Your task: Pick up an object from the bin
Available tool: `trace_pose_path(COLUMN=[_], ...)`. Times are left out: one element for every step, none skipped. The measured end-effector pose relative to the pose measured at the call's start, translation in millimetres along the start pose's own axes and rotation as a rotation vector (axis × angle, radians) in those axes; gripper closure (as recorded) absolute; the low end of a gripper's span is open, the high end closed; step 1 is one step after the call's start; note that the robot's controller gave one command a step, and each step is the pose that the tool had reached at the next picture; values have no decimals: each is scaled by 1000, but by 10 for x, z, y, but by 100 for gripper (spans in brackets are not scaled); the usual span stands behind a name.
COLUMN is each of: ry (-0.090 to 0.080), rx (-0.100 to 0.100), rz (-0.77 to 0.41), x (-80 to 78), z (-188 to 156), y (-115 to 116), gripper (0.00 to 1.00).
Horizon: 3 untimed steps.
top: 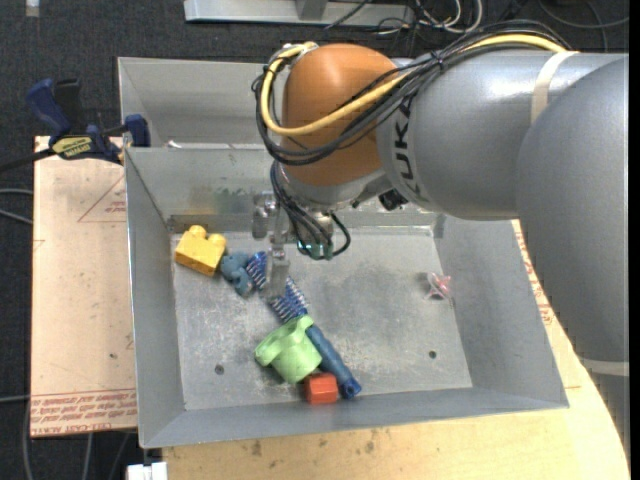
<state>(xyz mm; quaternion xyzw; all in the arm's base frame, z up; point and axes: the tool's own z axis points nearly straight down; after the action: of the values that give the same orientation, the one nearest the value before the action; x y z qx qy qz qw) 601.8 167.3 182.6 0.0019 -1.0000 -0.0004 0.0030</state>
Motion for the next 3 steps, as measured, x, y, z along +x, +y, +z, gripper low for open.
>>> trace_pose_path(ry=[-2, -5, -3], rx=[0, -2, 0], rz=[465, 465, 33], x=[-197, -207, 31], z=[1091, 1072, 1141], y=[-247, -241, 101], gripper=[0, 100, 100])
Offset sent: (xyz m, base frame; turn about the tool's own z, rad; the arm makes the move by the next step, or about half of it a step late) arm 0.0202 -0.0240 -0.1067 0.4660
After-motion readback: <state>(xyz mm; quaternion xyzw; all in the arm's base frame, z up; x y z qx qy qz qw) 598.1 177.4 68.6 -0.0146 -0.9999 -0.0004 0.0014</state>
